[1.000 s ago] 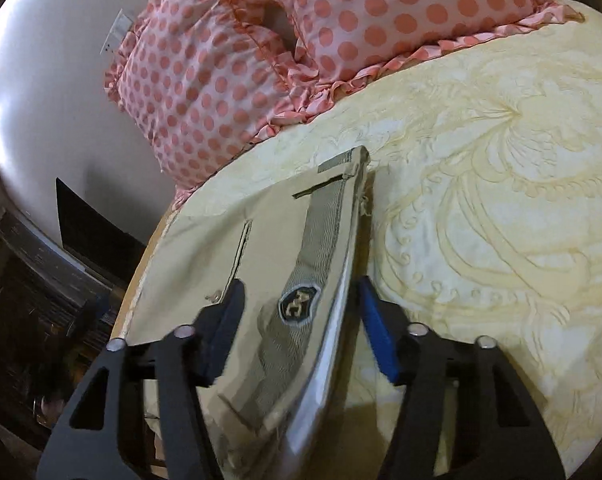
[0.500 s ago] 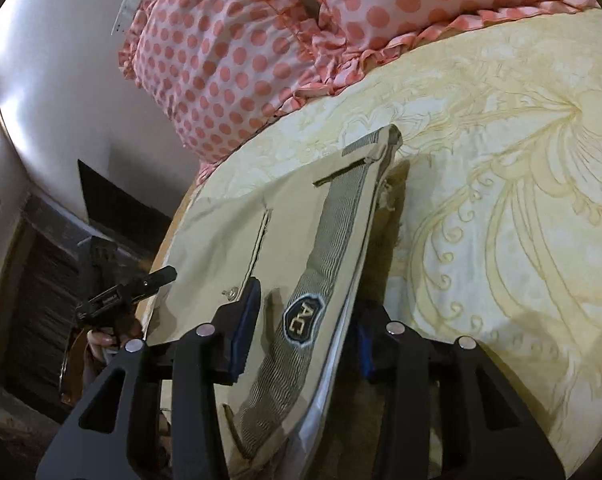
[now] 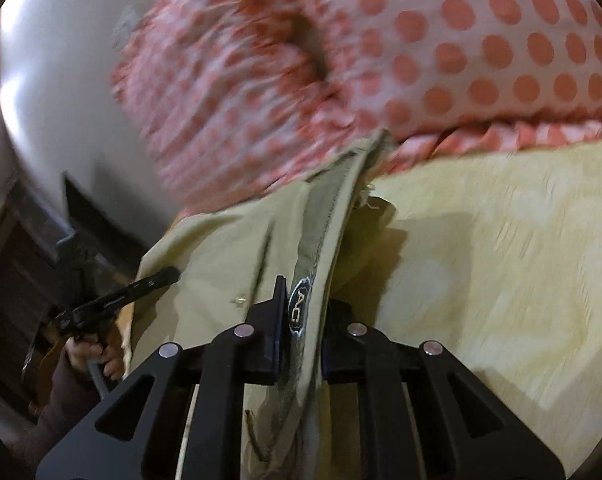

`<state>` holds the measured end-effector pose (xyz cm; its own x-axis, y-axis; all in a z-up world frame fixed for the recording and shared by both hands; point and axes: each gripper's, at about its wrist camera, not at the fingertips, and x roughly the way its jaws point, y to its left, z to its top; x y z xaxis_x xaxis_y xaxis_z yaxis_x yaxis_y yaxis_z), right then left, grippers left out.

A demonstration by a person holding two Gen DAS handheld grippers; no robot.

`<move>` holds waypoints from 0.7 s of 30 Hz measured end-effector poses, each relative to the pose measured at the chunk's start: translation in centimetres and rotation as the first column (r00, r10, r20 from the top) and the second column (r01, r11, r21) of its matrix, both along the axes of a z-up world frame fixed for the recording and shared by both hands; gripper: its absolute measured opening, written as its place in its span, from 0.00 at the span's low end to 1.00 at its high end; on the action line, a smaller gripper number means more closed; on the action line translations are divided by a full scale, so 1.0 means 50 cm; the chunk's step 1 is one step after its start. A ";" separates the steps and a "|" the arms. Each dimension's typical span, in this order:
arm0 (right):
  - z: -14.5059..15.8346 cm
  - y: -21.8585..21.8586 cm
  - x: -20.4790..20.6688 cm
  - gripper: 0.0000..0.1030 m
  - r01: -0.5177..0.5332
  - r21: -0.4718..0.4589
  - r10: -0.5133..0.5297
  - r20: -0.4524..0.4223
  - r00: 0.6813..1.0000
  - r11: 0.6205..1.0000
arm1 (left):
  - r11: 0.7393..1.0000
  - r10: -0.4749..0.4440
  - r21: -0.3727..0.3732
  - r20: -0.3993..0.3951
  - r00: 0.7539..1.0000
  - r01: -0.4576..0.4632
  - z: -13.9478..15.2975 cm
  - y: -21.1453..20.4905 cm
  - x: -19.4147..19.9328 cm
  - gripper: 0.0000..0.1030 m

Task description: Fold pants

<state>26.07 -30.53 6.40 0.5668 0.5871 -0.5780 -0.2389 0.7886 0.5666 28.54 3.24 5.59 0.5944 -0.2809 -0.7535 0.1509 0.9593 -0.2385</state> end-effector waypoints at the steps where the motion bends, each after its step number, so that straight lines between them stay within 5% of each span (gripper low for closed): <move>1: -0.017 0.002 0.017 0.17 0.013 -0.050 -0.015 -0.037 0.999 0.999 | 1.000 0.013 0.012 -0.022 1.000 -0.012 -0.008 0.000 0.010 0.29; 3: -0.030 -0.009 0.017 0.39 0.053 -0.119 -0.064 -0.088 0.994 0.992 | 0.999 0.050 0.015 -0.029 0.998 -0.050 -0.009 0.016 0.006 0.35; 6: 0.022 -0.043 -0.034 0.49 0.138 -0.113 -0.136 0.026 0.990 0.984 | 0.993 0.111 0.043 0.079 0.991 -0.114 0.037 0.046 -0.051 0.43; 11: 0.037 -0.013 -0.072 0.81 -0.053 0.155 0.055 -0.003 0.999 0.986 | 0.974 -0.041 -0.221 0.074 0.996 0.056 0.075 0.022 -0.119 0.55; 15: -0.044 -0.010 -0.046 0.85 0.015 0.225 0.028 -0.184 0.983 0.974 | 0.980 -0.091 -0.184 -0.104 0.990 0.071 0.004 -0.038 -0.080 0.58; 16: -0.054 -0.033 -0.050 0.85 0.063 0.316 -0.001 -0.195 0.981 0.947 | 0.980 -0.081 -0.187 -0.095 0.992 0.062 -0.005 -0.036 -0.078 0.57; 18: -0.054 -0.059 -0.066 0.84 0.149 0.339 -0.058 -0.264 0.963 0.929 | 0.988 -0.040 -0.154 -0.092 0.995 0.025 0.009 -0.031 -0.103 0.57; 21: -0.008 -0.052 -0.139 0.90 0.163 0.202 -0.125 -0.188 0.974 0.966 | 0.999 0.003 -0.048 -0.014 1.000 -0.004 0.047 -0.029 -0.187 0.78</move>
<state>19.11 -33.13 5.99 0.5577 0.6276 -0.5432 -0.0156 0.6622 0.7491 19.18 1.77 7.96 0.5847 -0.3149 -0.7476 0.1437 0.9472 -0.2865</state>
